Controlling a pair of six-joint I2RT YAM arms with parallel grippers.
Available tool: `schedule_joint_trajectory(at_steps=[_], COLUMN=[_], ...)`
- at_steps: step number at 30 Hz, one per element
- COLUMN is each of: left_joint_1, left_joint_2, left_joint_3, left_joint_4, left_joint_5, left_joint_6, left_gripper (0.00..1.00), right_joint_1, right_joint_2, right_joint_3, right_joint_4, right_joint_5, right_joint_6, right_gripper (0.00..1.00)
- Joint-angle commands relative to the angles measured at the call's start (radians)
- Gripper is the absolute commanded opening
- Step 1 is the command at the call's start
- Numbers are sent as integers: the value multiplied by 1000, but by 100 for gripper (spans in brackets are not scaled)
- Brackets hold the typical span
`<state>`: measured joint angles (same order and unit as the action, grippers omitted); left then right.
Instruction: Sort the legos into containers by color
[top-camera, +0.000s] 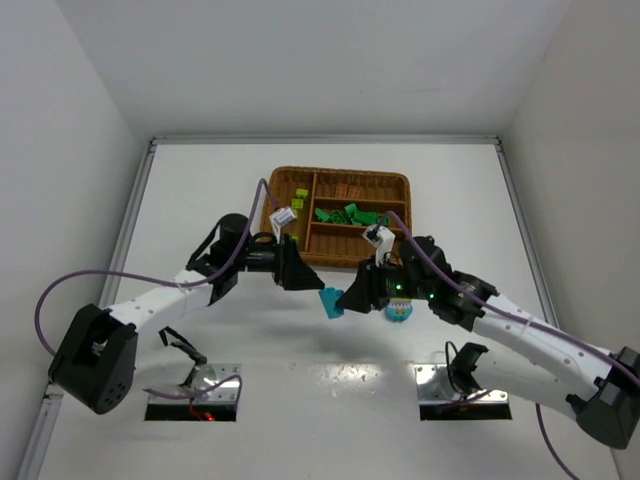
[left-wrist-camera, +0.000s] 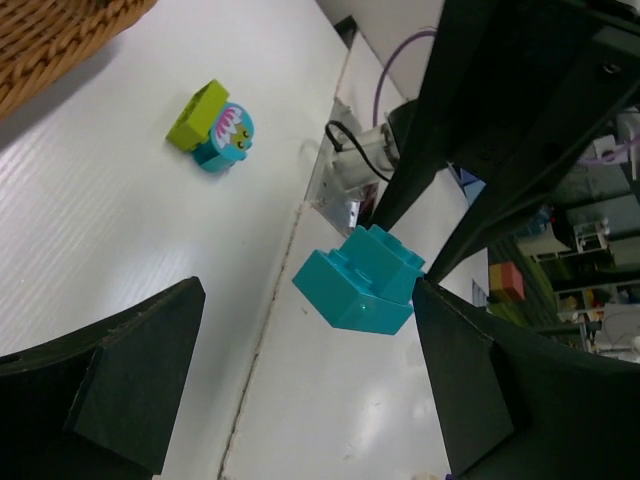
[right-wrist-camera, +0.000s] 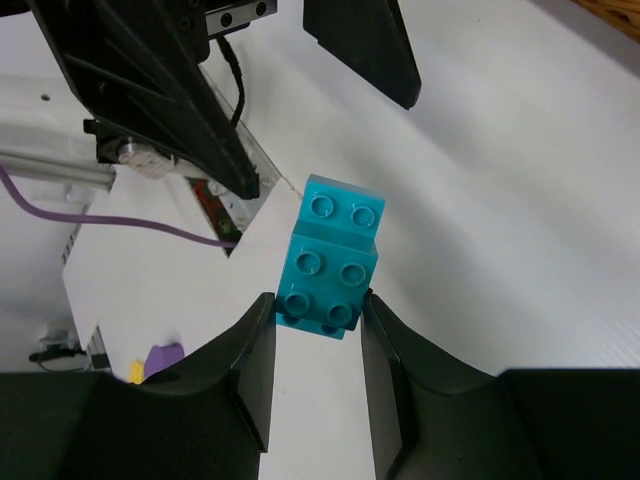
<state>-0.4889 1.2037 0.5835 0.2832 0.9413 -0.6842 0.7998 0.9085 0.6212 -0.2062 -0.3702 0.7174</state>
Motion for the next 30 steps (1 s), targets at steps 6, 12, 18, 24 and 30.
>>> schedule_joint_trajectory(at_steps=[6, 12, 18, 24, 30], left_joint_1=[9, 9, 186, 469, 565], left_joint_2=[-96, -229, -325, -337, -306], left_joint_3=[-71, -82, 27, 46, 4], left_joint_4=[255, 180, -94, -156, -63], left_joint_5=[97, 62, -24, 52, 109], left_joint_6=[-121, -133, -83, -119, -211], left_gripper=[92, 98, 99, 99, 99], right_joint_1=[-7, -7, -7, -19, -174], right_joint_2=[3, 12, 119, 309, 421], right_joint_3=[63, 72, 127, 222, 137], right_joint_4=[102, 177, 318, 442, 813], right_joint_5=[-67, -122, -136, -194, -393], right_joint_6=[13, 59, 112, 134, 358], right_gripper=[31, 31, 31, 31, 31])
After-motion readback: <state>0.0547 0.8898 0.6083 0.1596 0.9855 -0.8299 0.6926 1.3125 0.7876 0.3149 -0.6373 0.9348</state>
